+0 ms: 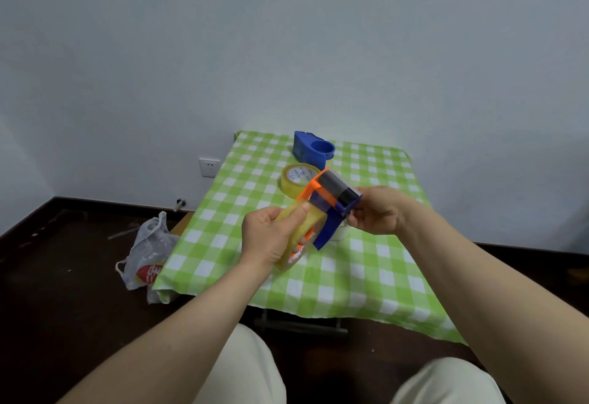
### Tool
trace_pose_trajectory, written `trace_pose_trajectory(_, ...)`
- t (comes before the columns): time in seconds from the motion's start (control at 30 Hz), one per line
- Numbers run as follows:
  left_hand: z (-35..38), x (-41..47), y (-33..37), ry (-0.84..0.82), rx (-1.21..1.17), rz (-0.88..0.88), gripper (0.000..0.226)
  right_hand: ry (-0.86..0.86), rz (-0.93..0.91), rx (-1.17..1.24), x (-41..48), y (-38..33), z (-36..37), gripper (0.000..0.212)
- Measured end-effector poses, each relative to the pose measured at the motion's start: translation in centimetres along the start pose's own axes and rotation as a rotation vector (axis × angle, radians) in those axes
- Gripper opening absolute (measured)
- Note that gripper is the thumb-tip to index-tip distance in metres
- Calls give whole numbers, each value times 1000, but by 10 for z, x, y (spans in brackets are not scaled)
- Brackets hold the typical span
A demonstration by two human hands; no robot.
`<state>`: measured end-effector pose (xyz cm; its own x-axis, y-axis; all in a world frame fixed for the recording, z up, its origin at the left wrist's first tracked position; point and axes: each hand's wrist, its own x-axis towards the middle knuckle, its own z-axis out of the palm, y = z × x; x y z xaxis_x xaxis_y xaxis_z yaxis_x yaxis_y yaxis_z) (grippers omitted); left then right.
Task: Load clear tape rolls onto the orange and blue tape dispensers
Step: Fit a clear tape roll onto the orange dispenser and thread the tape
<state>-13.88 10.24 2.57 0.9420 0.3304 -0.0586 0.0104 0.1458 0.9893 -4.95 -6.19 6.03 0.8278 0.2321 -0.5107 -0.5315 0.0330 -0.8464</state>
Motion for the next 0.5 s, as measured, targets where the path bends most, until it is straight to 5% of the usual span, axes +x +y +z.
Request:
trace_pose_trajectory(0.2,1,2,1,9,-2,-14,33,188,-522,-273,-16,-17,12,17)
trace_pose_trajectory(0.5,13,2,5,52,-8,-33,32,391,-630,-264,-6,-7,31,16)
